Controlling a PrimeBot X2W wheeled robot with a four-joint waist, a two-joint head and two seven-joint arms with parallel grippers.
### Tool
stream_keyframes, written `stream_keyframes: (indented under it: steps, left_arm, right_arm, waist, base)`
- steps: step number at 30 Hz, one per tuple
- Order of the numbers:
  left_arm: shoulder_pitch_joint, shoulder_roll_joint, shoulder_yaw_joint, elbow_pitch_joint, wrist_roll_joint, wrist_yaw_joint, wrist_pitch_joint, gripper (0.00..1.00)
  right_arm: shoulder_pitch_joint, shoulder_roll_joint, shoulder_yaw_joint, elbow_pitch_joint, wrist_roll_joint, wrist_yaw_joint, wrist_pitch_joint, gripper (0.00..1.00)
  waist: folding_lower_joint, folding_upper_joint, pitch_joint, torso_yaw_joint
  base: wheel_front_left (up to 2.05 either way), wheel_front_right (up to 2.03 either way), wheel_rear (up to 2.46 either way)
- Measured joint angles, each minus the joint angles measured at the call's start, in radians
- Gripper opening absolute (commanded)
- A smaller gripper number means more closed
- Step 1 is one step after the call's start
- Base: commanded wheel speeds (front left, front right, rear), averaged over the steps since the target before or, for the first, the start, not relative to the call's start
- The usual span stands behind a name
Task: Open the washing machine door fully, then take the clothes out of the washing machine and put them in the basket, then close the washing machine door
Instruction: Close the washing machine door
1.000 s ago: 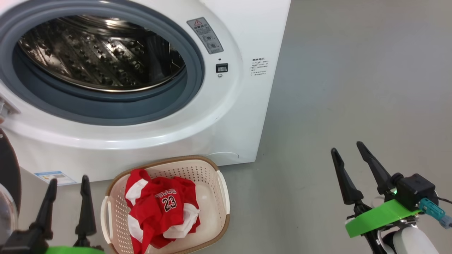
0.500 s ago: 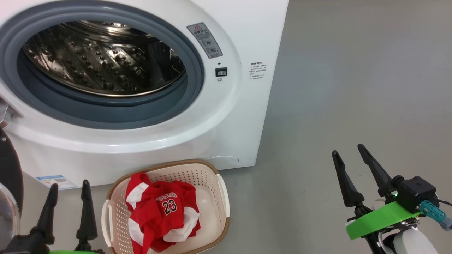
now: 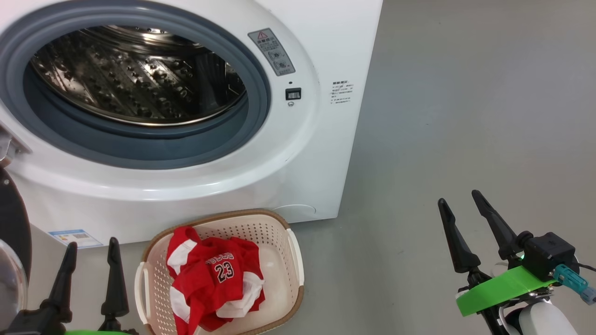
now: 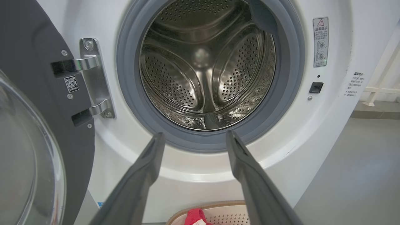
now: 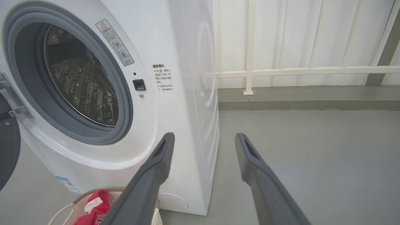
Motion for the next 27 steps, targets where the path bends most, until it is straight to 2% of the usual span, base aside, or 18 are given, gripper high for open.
stream_keyframes:
  steps: [13,27]
  left_arm:
    - [0.000,0.000,-0.003,0.001,0.000,0.000,0.000,1.00]
    - [0.000,-0.001,-0.006,0.003,-0.003,0.000,0.000,1.00]
  right_arm:
    - [0.000,0.000,0.000,0.000,0.000,0.000,0.000,1.00]
    - [0.000,0.000,0.000,0.001,0.000,0.000,0.000,1.00]
  waist:
    - [0.0000,0.0000,-0.001,0.002]
    - [0.0000,0.0000,-0.005,-0.001]
  base:
    - [-0.11,0.11,0.00]
    - [-1.20,1.20,0.00]
